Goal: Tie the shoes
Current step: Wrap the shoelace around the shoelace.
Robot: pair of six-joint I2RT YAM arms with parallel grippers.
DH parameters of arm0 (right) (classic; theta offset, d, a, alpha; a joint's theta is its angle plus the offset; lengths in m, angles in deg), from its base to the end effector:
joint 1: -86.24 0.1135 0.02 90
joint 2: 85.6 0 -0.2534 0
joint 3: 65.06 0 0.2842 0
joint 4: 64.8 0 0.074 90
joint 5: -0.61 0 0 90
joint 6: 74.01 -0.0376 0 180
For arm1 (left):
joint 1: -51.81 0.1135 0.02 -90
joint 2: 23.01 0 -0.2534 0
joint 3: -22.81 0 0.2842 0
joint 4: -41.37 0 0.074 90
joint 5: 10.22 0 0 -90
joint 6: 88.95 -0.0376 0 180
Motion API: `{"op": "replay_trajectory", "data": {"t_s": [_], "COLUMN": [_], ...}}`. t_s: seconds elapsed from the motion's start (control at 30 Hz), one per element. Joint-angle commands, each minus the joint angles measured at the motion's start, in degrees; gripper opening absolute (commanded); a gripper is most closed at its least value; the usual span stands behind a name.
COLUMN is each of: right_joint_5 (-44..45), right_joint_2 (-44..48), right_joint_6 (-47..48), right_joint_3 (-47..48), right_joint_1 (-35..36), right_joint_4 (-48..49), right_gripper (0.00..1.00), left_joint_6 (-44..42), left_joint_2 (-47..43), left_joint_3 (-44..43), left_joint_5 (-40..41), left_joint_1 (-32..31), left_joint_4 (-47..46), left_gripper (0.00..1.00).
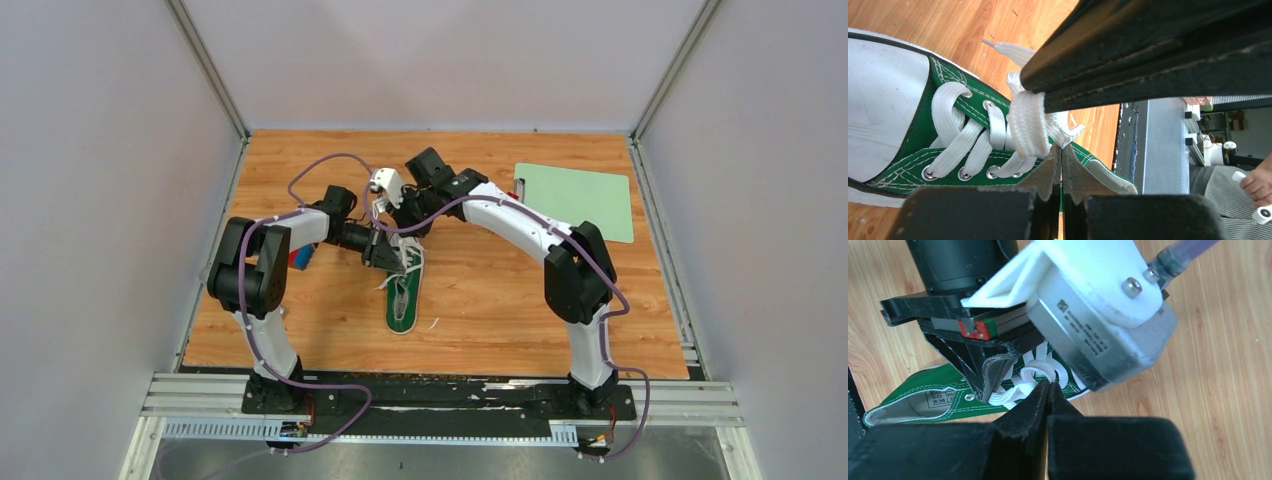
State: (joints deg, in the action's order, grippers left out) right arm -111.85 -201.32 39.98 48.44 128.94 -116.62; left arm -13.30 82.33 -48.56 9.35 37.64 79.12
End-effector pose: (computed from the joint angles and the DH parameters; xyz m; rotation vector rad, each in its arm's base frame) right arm 0.3414 0.3346 0.2428 -1.5184 2.0127 0.6256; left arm 0.3306 -0.1200 0.1168 0.8349 2.2050 -1.6530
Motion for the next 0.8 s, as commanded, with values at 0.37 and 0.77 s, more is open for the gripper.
{"op": "replay_trajectory", "data": {"t_s": [0.37,0.77], "right_joint_5": [-2.2,16.2], "right_joint_2": [9.8,5.7], "right_joint_6": [9.4,13.0], "right_joint_3": [-6.1,-1.7], "right_joint_1": [4.3,6.5], "right_joint_4": [3.6,5.1], "right_gripper": [0.0,0.0], "left_joint_6": [6.1,6.4], "left_joint_2": [1.9,0.7], "left_joint_3": [-2.5,-1.6], "left_joint_5": [-3.0,-4.2], "left_joint_1": [-0.5,-0.5], "left_joint_4": [-2.7,-3.1], "left_gripper": [0.0,0.0]}}
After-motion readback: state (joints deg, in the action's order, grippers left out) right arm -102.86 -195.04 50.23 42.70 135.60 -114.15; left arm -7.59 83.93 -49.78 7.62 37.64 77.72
